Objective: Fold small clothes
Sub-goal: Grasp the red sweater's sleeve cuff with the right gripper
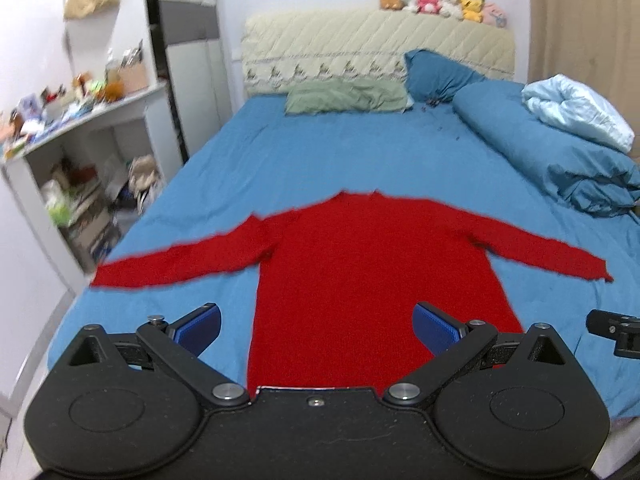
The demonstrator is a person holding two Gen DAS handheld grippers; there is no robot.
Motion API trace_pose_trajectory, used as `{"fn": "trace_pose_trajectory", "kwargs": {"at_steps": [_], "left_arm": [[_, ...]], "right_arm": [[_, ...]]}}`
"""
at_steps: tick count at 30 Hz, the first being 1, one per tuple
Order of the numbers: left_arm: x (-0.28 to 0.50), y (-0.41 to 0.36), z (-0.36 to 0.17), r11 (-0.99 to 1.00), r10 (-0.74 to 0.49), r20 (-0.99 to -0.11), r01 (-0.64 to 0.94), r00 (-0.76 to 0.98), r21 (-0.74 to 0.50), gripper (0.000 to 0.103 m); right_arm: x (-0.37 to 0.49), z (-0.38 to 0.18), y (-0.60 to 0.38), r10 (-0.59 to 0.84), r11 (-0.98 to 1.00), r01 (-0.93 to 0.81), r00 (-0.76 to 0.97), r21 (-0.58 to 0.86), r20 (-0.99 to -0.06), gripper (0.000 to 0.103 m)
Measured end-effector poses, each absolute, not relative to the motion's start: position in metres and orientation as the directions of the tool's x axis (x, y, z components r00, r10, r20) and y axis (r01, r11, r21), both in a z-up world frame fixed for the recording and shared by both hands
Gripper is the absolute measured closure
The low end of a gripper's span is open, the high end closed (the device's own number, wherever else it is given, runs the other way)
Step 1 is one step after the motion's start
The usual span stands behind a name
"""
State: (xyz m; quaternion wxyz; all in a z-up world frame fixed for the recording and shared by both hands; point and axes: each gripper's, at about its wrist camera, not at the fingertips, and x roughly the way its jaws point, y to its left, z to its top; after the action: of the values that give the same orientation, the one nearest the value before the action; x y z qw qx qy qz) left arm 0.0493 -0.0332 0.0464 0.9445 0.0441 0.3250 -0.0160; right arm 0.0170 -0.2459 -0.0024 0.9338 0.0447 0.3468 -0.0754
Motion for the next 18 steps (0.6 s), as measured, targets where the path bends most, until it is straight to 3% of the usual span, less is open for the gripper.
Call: {"fn": "trace_pose_trajectory", "kwargs": {"at_steps": [9,18], "left_arm": [[0.147,-0.086,0.064,0.98,-0.061,-0.561,0.156,0.826,0.124,0.0],[0.276,-0.149,0.017,0.948,-0.161,-0.585,0.288,0.795,0.131,0.0]], "right_arm": [[0.086,0.009,-0.327,-0.23,0.936,0.346,0.745,0.068,-0.627,0.0],[0.173,-0.05,-0.414,-0.289,0.85,0.507,0.675,0.142,-0.678,0.0]]}}
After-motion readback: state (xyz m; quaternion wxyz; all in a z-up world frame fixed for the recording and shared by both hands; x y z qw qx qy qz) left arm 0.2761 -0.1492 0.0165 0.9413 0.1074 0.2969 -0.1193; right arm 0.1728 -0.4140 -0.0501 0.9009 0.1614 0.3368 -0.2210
